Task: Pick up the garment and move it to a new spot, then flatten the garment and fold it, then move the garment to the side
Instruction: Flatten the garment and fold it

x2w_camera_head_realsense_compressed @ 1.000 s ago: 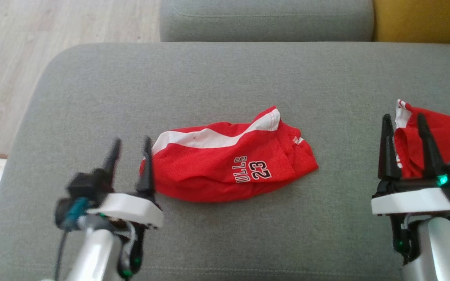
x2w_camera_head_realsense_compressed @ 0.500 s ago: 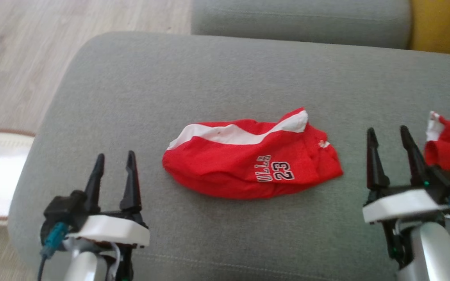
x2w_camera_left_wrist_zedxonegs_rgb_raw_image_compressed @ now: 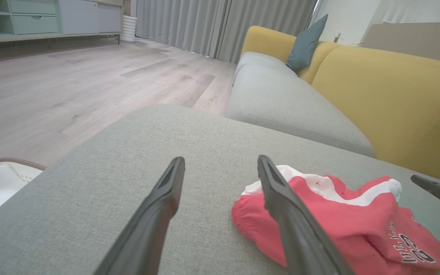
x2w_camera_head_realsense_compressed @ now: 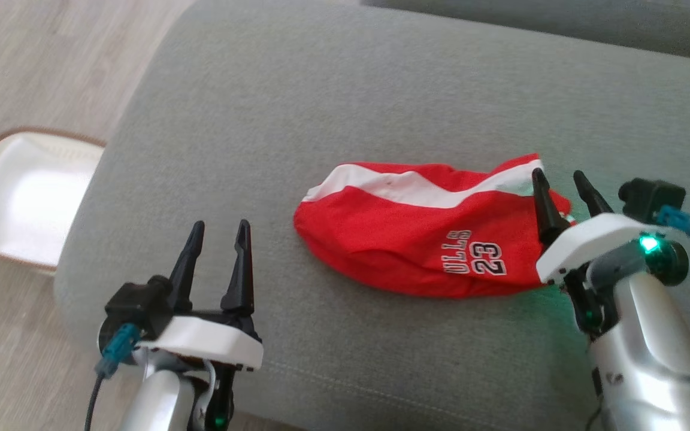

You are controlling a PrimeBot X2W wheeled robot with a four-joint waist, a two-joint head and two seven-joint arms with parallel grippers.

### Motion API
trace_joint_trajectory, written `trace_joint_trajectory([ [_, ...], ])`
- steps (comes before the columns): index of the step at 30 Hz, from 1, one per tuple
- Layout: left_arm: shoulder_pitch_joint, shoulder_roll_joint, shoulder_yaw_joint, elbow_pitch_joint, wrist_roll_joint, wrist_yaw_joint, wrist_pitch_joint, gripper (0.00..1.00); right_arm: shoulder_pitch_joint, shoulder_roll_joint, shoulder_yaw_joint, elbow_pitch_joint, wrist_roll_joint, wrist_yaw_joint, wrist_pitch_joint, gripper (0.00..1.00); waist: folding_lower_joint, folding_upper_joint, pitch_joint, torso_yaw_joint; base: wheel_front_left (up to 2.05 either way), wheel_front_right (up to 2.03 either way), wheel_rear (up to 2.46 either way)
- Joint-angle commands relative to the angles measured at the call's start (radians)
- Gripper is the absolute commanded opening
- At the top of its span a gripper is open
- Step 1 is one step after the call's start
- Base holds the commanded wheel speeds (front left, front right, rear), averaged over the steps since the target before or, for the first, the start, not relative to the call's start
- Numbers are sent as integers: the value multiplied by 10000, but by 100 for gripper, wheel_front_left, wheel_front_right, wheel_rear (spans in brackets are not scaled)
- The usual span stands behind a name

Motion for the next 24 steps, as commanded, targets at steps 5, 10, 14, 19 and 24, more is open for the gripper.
trace_joint_trajectory([
  [5,-561,25,300,-203,-90,61,-89,100,-1102,-24,2,740,228,-7,249,100,-1,0,371,445,0,0,0],
  [10,-579,25,233,-202,-153,97,-89,100,-1467,-24,2,1359,286,-7,262,100,-1,0,444,541,0,0,0],
  [14,-599,25,213,-205,-186,141,-89,100,-1620,-24,104,1566,356,-7,203,11,-1,0,464,539,0,0,0],
  [19,-628,24,322,-157,-188,197,-89,100,-1716,-24,359,1692,422,-7,2,0,-1,0,364,387,0,0,0],
  [24,-548,24,556,-139,-188,253,-89,100,-1438,-24,467,1379,528,-7,-280,0,-1,0,39,38,0,0,0],
])
